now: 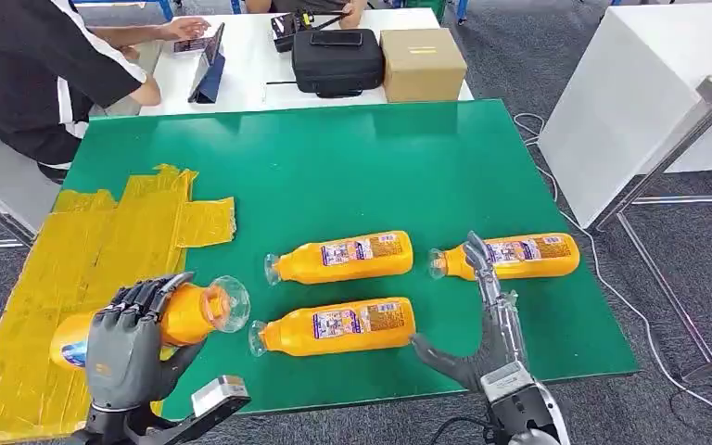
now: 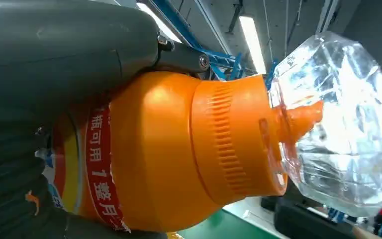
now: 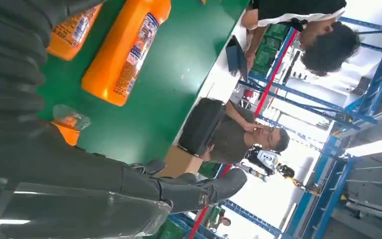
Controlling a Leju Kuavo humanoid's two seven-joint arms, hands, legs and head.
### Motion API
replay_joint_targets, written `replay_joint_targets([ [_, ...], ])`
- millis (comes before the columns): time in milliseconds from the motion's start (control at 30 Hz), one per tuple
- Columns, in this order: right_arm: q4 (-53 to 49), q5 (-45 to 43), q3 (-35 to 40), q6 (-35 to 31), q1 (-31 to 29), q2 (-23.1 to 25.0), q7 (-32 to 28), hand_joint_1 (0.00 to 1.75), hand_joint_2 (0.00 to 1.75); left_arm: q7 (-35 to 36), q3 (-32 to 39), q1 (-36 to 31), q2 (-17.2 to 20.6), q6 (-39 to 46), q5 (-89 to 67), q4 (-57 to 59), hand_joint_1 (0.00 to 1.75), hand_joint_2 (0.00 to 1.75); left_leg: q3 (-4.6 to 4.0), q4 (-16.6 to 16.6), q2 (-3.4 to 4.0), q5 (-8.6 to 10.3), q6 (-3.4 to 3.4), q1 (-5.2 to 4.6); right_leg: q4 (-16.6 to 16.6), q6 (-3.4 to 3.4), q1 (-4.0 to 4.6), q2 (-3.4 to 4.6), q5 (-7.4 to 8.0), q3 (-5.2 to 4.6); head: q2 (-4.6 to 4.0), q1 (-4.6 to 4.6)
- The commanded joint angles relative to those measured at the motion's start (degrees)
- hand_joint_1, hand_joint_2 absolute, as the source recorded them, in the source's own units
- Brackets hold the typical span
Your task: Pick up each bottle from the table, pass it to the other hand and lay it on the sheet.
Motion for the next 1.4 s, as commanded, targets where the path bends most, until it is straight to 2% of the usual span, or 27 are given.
replay_joint_targets([
  [33, 0.17, -0.44, -1.02, 0.15, 0.05, -0.59, -0.22, 0.00, 1.75, 0.33, 1.45, -0.90, -0.30, -0.36, -0.33, 3.75, 1.75, 1.75, 0.08, -0.04, -0.09, -0.01, -0.08, 0.00, -0.04, -0.02, -0.02, 0.03, -0.02, 0.09, -0.02, -0.02],
  [267, 1.22, -1.49, -0.07, -0.70, 0.56, -1.70, -1.29, 0.00, 1.75, 3.35, 3.14, -2.60, -0.16, -3.80, -7.36, 8.98, 1.75, 1.75, 0.20, -0.10, -0.19, -0.02, -0.15, 0.02, -0.12, -0.05, -0.02, 0.04, -0.04, 0.24, -0.02, 0.00],
  [367, 1.82, -1.60, 0.37, -0.55, 0.25, -1.20, -1.16, 0.00, 1.75, 3.37, 3.79, -3.43, -0.18, -5.13, -5.70, 11.48, 1.75, 1.75, 0.14, -0.09, -0.13, 0.01, -0.10, 0.00, -0.09, -0.04, -0.02, 0.01, -0.01, 0.15, 0.00, 0.00],
  [567, 4.11, -0.68, 1.78, -1.32, -1.02, -1.28, -0.87, 0.00, 1.75, 5.81, 2.94, -8.25, 2.36, -7.08, -14.63, 18.15, 1.75, 1.75, 0.15, -0.11, -0.13, 0.03, -0.11, 0.01, -0.10, -0.05, -0.01, 0.01, 0.01, 0.17, -0.02, 0.00],
  [833, 3.88, -0.30, 1.81, -0.90, -0.34, -1.96, -0.16, 0.00, 1.75, 5.69, 1.51, -14.46, 3.29, -10.55, -10.87, 24.32, 1.75, 1.75, 0.21, -0.10, -0.23, 0.01, -0.18, 0.06, -0.12, -0.07, 0.02, 0.03, -0.02, 0.27, -0.02, 0.00],
  [1100, 3.80, 0.13, 2.00, -1.01, -0.12, -2.45, -0.41, 0.00, 1.75, 5.71, 1.05, -15.25, 3.50, -10.67, -10.54, 25.89, 1.75, 1.75, 0.24, -0.09, -0.19, -0.03, -0.19, 0.06, -0.12, -0.07, 0.03, 0.08, -0.04, 0.29, -0.02, 0.00],
  [1333, 3.23, 2.75, 3.86, -1.47, 0.62, -1.74, 0.53, 0.00, 1.75, 5.18, 0.90, -17.28, 4.72, -8.79, -7.70, 33.21, 1.75, 1.75, 0.25, -0.12, -0.28, 0.02, -0.22, 0.06, -0.13, -0.09, 0.02, 0.01, -0.03, 0.30, 0.00, 0.00],
  [1400, 3.33, 2.78, 3.93, -1.53, 0.54, -1.69, 0.54, 0.00, 1.75, 5.05, 0.95, -17.18, 4.88, -8.48, -7.56, 33.39, 1.75, 1.75, 0.19, -0.11, -0.07, 0.01, -0.12, 0.02, -0.09, -0.05, -0.01, 0.08, 0.00, 0.18, 0.00, -0.02],
])
